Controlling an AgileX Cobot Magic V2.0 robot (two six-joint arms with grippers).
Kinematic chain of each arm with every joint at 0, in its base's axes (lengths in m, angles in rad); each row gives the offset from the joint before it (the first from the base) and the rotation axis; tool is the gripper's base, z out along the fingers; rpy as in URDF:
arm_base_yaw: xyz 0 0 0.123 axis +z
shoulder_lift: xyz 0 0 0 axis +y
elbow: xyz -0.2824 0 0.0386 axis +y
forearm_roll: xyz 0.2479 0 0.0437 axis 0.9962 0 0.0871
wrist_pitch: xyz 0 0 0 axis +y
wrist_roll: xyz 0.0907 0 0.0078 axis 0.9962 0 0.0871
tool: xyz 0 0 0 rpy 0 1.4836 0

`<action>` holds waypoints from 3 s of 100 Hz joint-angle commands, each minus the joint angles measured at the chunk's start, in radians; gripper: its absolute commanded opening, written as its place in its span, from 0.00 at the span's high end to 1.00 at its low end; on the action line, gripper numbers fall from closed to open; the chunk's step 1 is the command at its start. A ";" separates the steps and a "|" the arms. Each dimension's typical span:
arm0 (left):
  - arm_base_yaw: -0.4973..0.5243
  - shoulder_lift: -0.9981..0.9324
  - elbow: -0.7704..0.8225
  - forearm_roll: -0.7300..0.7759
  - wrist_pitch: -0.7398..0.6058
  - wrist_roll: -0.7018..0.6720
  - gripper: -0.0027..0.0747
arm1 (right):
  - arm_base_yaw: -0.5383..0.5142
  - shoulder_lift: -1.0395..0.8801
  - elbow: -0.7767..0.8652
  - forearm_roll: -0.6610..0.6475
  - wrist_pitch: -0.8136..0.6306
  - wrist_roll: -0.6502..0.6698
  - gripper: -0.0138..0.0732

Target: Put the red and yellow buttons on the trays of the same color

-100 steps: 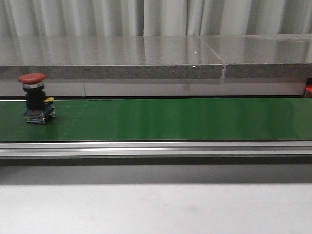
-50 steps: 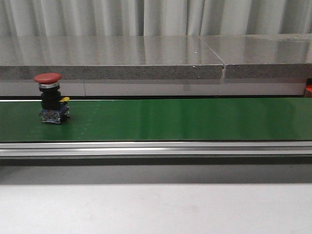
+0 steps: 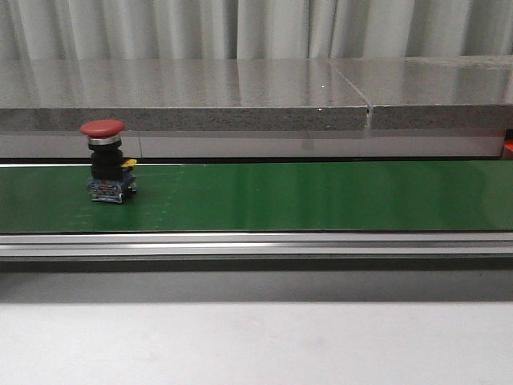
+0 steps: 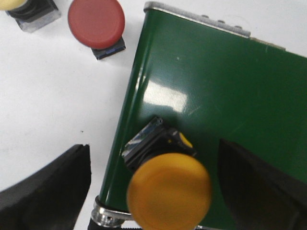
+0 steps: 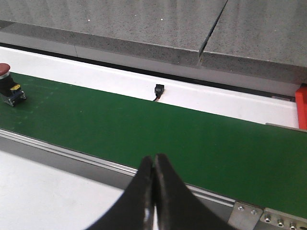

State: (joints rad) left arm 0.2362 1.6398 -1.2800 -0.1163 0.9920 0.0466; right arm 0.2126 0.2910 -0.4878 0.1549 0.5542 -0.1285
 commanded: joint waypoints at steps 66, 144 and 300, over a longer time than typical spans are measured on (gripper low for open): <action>-0.332 -0.468 0.115 -0.043 -0.267 0.225 0.99 | 0.001 0.010 -0.027 -0.004 -0.076 -0.011 0.92; -0.375 -1.090 0.666 -0.115 -0.412 0.149 0.99 | 0.153 0.240 -0.222 -0.010 -0.071 -0.010 0.92; -0.375 -1.116 0.682 -0.115 -0.408 0.149 0.99 | 0.324 1.519 -1.196 0.103 0.465 -0.265 0.13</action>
State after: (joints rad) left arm -0.1314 0.5202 -0.5691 -0.2094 0.6509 0.2049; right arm 0.5379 1.8404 -1.6475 0.2036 1.0681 -0.3369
